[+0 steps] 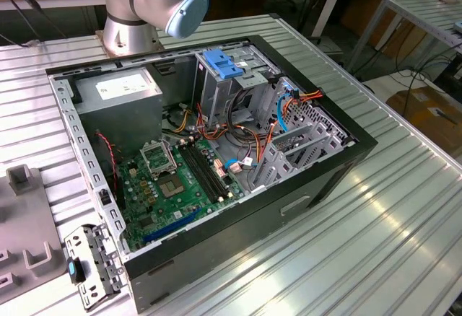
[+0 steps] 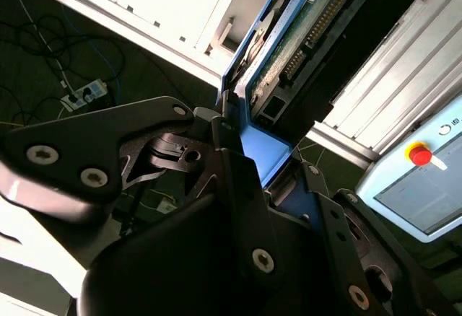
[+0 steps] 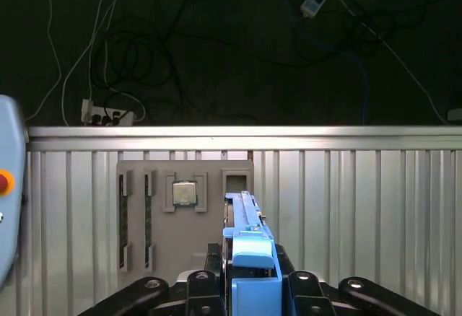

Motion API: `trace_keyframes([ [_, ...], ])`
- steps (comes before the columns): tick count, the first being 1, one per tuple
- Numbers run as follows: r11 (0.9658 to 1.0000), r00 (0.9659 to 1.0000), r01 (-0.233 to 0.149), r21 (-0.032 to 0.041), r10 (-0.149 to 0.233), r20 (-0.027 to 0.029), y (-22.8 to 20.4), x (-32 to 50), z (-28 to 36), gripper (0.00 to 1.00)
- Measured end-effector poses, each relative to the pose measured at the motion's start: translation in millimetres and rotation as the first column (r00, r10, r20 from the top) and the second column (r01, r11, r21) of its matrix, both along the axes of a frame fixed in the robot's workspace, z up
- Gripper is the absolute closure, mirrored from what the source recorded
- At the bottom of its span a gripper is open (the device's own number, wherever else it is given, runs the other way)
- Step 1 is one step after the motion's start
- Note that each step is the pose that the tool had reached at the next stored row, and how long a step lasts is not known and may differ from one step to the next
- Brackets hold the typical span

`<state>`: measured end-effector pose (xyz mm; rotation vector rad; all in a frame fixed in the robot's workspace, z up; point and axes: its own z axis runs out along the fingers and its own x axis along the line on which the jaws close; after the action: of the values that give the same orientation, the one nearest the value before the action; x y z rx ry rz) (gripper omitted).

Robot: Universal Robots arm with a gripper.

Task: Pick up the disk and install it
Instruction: 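Pick up the disk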

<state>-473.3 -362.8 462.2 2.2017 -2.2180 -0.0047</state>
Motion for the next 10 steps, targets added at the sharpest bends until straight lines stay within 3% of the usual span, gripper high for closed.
trace_keyframes([
  [10,1.0000,1.0000,0.000,0.0000,0.000,-0.0014,0.0,0.0,14.3,0.63],
])
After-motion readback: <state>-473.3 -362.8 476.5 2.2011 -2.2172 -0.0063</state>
